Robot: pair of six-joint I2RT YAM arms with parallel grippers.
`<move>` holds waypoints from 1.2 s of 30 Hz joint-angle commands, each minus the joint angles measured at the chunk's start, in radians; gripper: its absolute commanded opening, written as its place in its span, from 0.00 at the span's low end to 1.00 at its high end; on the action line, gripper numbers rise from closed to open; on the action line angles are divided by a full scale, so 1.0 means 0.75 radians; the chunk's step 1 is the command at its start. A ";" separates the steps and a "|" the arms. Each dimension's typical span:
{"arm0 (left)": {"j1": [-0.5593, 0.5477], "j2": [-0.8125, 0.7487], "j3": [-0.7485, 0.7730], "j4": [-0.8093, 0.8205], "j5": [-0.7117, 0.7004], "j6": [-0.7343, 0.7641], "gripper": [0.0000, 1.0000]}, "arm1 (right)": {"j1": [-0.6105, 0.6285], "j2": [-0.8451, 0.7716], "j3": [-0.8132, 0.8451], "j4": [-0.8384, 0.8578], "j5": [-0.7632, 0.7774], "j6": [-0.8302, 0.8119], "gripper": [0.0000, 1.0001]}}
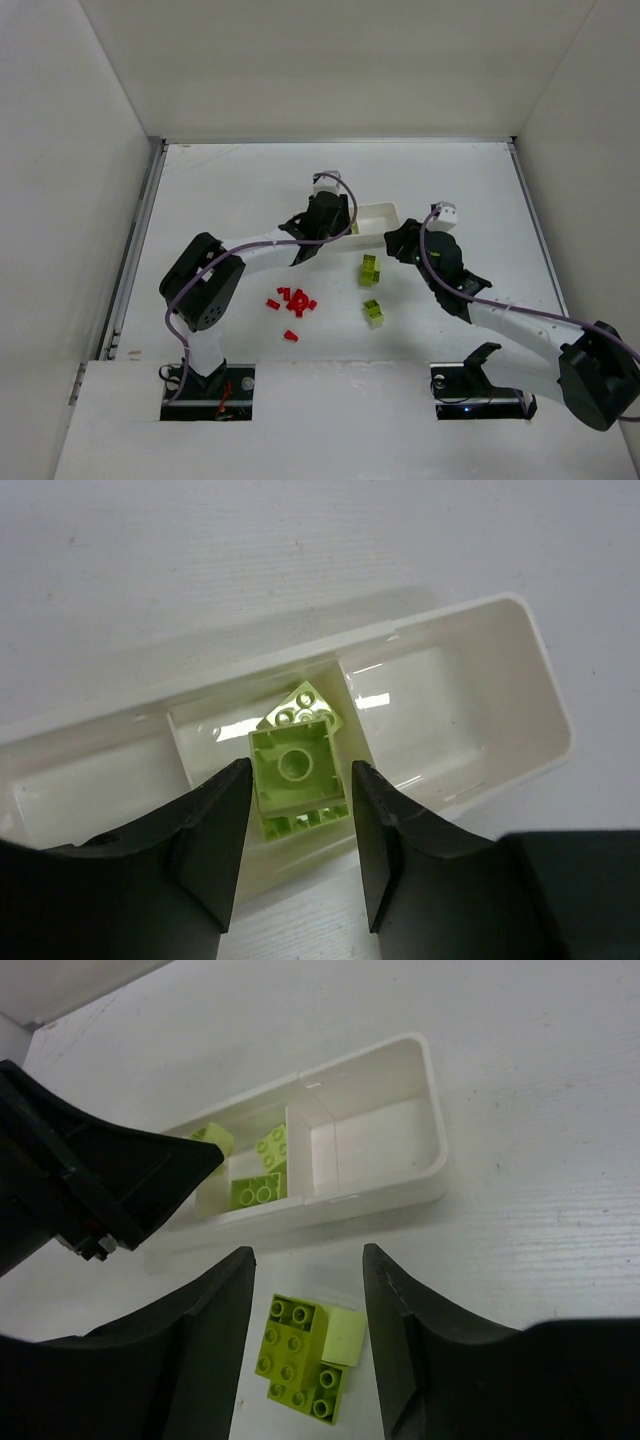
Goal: Sort the legos into containers by color
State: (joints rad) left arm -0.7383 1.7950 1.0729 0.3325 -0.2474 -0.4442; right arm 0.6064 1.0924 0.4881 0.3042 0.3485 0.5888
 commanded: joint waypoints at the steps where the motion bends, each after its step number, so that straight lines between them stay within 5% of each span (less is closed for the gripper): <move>1: -0.019 0.004 0.071 -0.010 -0.036 0.036 0.44 | 0.037 -0.017 0.002 0.069 0.042 -0.043 0.54; 8: -0.019 -0.074 0.042 -0.016 -0.053 0.052 0.51 | 0.072 0.037 0.028 0.059 0.077 -0.083 0.50; 15: -0.058 -0.417 -0.240 0.035 0.002 -0.027 0.37 | 0.243 -0.029 0.028 -0.121 0.149 -0.061 0.32; 18: -0.078 -0.583 -0.417 0.046 0.037 -0.078 0.36 | 0.441 -0.141 -0.015 -0.276 0.249 0.006 0.38; 23: -0.094 -0.818 -0.667 0.039 0.070 -0.195 0.35 | 0.689 -0.231 -0.007 -0.616 0.374 0.157 0.63; 27: -0.111 -0.886 -0.729 0.031 0.076 -0.261 0.35 | 0.731 -0.142 0.057 -0.761 0.331 0.209 0.63; 36: -0.150 -1.019 -0.790 0.003 0.093 -0.295 0.35 | 0.731 0.118 0.120 -0.651 0.272 0.140 0.55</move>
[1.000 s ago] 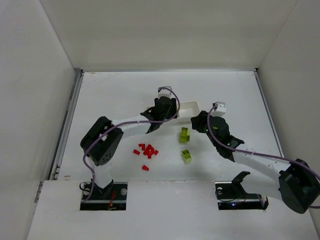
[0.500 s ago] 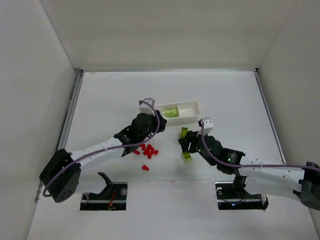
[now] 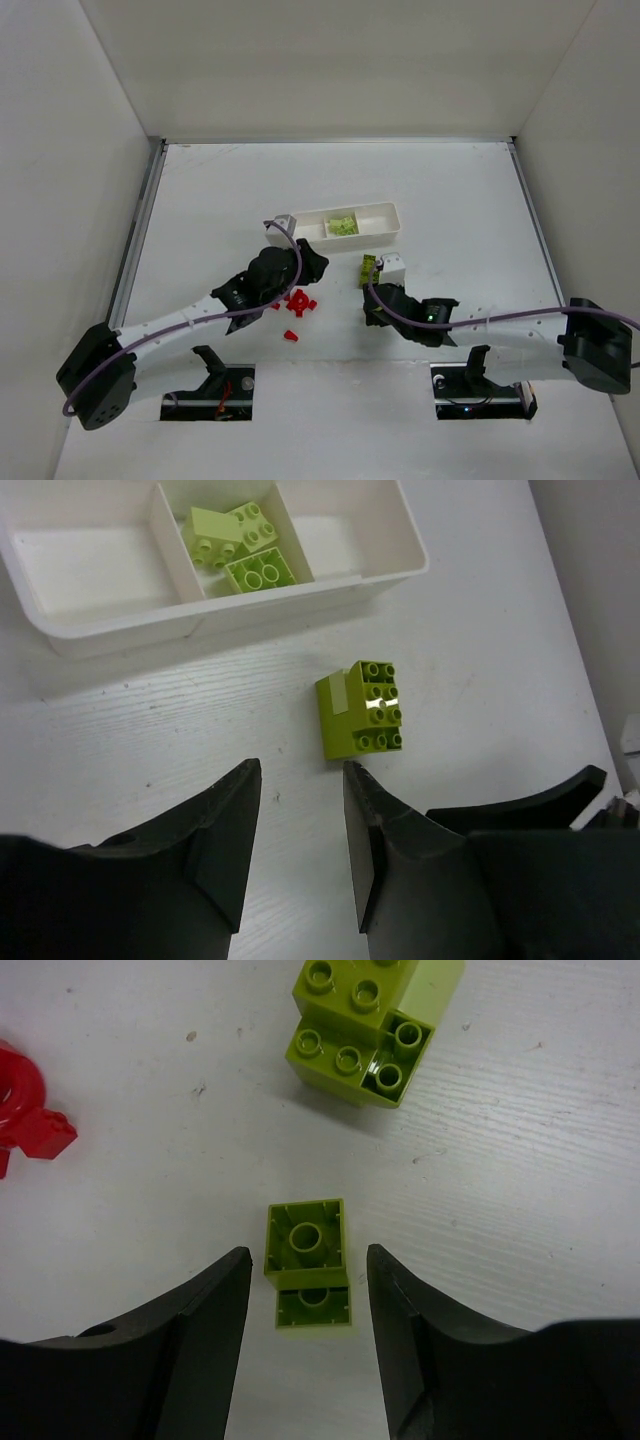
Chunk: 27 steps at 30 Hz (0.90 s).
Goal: Sort the legos into containers by color
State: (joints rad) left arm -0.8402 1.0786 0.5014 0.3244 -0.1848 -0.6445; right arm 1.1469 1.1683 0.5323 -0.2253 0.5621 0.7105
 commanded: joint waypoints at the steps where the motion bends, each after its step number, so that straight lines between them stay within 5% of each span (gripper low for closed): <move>1: -0.016 -0.074 -0.041 0.015 0.003 -0.030 0.35 | 0.010 0.027 0.059 0.063 -0.029 -0.025 0.55; 15: -0.008 -0.090 -0.065 0.005 0.038 -0.071 0.36 | -0.037 0.089 0.041 0.104 -0.070 -0.039 0.52; 27: -0.004 -0.125 -0.045 0.025 0.062 -0.114 0.41 | -0.070 -0.074 0.031 0.129 -0.017 0.008 0.27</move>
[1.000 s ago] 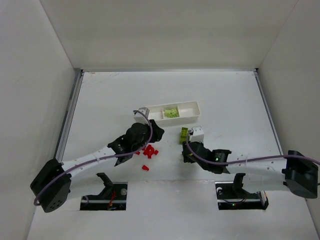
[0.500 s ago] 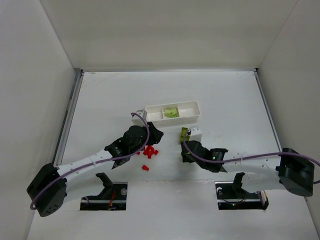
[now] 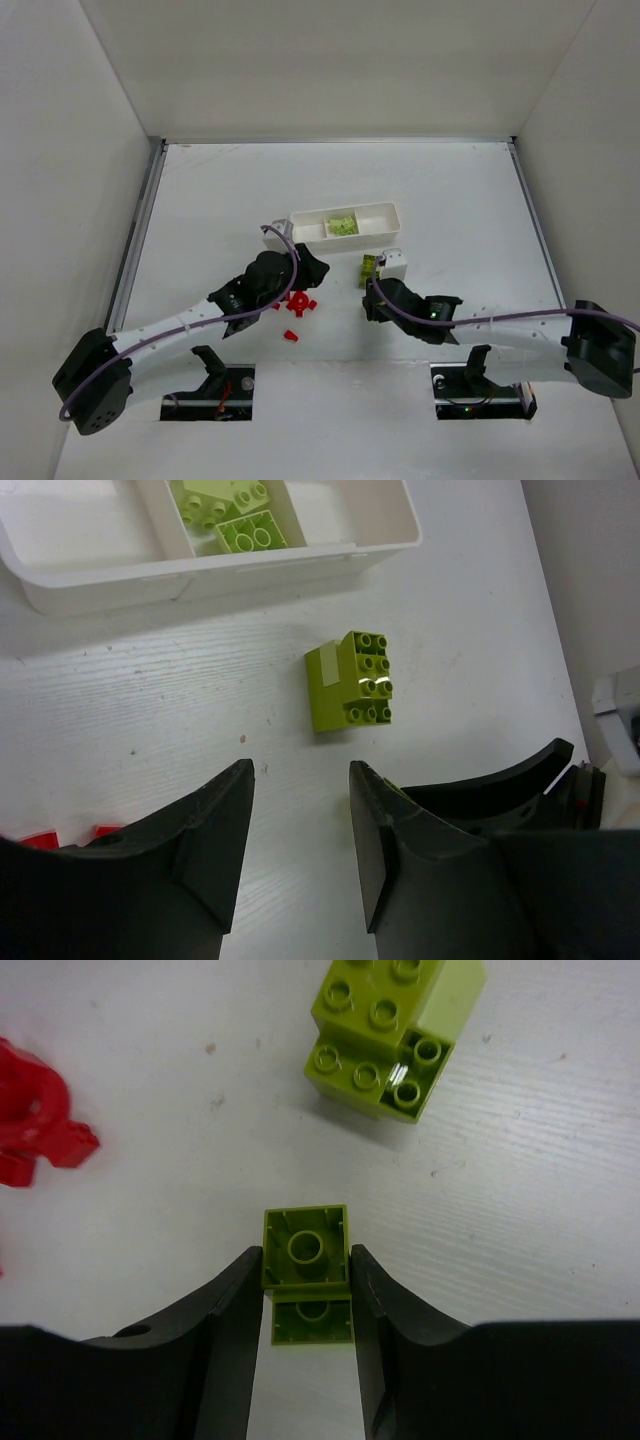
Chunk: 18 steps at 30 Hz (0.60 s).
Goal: Sort the legos into containers by color
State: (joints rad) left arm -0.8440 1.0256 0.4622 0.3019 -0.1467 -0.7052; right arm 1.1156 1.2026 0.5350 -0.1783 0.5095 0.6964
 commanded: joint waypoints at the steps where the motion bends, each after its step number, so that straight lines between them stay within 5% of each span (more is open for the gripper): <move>1: 0.006 -0.060 0.006 0.070 0.016 -0.054 0.42 | -0.036 -0.171 0.031 0.076 0.061 0.045 0.27; 8: 0.016 -0.157 -0.084 0.392 0.014 -0.276 0.49 | -0.200 -0.384 -0.012 0.558 -0.075 0.276 0.27; 18: 0.063 -0.106 -0.215 0.845 0.042 -0.530 0.56 | -0.388 -0.164 0.007 1.021 -0.358 0.603 0.28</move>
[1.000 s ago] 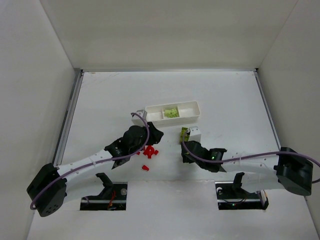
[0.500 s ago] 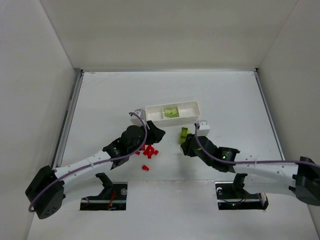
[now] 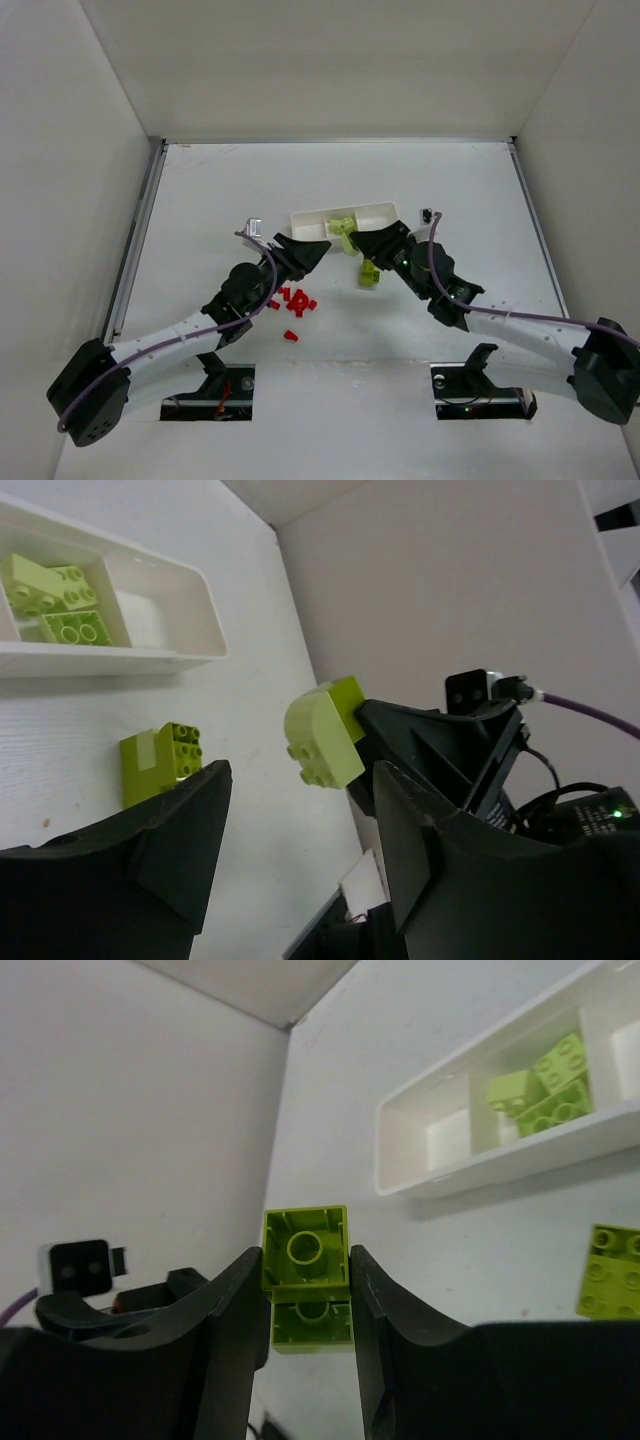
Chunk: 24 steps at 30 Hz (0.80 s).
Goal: Sort the legos into containers by color
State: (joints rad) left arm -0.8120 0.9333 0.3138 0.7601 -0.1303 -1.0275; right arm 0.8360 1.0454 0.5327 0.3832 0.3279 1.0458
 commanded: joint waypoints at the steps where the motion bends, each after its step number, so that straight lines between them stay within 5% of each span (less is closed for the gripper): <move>1: 0.018 0.032 -0.026 0.271 0.016 -0.113 0.56 | -0.017 0.070 0.010 0.313 -0.132 0.168 0.28; 13: 0.047 0.167 -0.015 0.451 0.022 -0.211 0.57 | -0.030 0.367 -0.054 0.894 -0.247 0.479 0.28; 24: 0.079 0.157 -0.001 0.461 -0.004 -0.207 0.41 | -0.030 0.574 -0.080 1.215 -0.274 0.681 0.28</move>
State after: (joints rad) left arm -0.7628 1.0756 0.2943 1.0256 -0.1284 -1.1809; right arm 0.8185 1.4551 0.4862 1.1137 0.1322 1.4864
